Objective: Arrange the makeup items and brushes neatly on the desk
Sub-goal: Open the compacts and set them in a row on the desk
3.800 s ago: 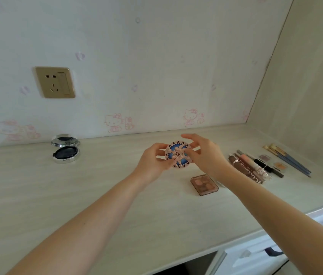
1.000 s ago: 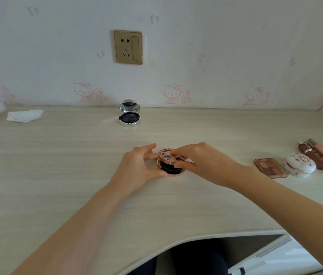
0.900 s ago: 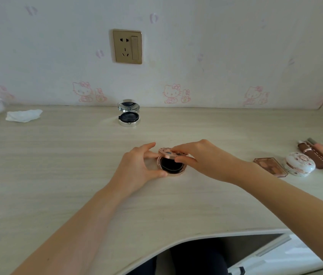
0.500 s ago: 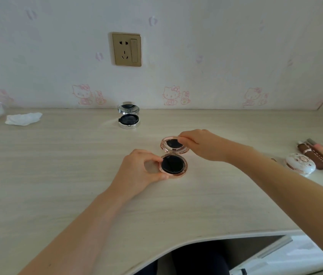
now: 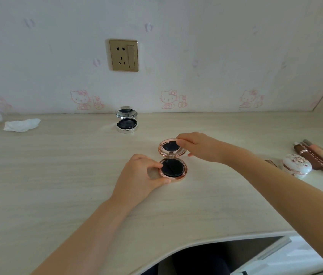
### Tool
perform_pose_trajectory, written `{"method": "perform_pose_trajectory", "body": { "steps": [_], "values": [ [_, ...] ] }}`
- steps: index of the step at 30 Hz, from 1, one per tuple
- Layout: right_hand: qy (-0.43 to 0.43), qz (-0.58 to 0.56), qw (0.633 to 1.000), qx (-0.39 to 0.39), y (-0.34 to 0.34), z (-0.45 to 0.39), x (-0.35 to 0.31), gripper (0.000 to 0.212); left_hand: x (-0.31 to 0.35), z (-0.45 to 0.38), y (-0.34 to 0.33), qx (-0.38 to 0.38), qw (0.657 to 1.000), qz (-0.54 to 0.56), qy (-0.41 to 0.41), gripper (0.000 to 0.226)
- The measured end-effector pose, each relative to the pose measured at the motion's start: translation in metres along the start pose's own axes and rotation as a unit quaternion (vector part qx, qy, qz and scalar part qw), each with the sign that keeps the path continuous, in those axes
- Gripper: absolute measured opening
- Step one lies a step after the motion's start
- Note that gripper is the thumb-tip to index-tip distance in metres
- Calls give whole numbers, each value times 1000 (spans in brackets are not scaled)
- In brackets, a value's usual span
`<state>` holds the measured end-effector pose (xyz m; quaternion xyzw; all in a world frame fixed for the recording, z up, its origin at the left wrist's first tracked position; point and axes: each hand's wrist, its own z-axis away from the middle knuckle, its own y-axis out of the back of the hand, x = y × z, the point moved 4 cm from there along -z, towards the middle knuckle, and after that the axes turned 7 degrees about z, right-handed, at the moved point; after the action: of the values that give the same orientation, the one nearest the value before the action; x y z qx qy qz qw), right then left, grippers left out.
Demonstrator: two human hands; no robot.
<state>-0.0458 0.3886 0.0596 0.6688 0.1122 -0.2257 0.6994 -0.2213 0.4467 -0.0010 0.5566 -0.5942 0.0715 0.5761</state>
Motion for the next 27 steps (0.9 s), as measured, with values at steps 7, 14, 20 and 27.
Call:
{"method": "perform_pose_trajectory", "body": {
  "steps": [7,14,20,27],
  "values": [
    [12,10,1000,-3,-1,4,2,34,0,1,-1,-4,1000,-5,-11,46],
    [7,-9,1000,21,-6,8,7,31,0,0,-1,-12,1000,-10,-19,43],
    [-35,-44,989,140,-27,33,26,56,0,1,-3,-5,999,-35,-31,48],
    [-55,0,986,159,-63,55,20,68,4,4,-6,-36,997,-44,-47,53]
  ]
}}
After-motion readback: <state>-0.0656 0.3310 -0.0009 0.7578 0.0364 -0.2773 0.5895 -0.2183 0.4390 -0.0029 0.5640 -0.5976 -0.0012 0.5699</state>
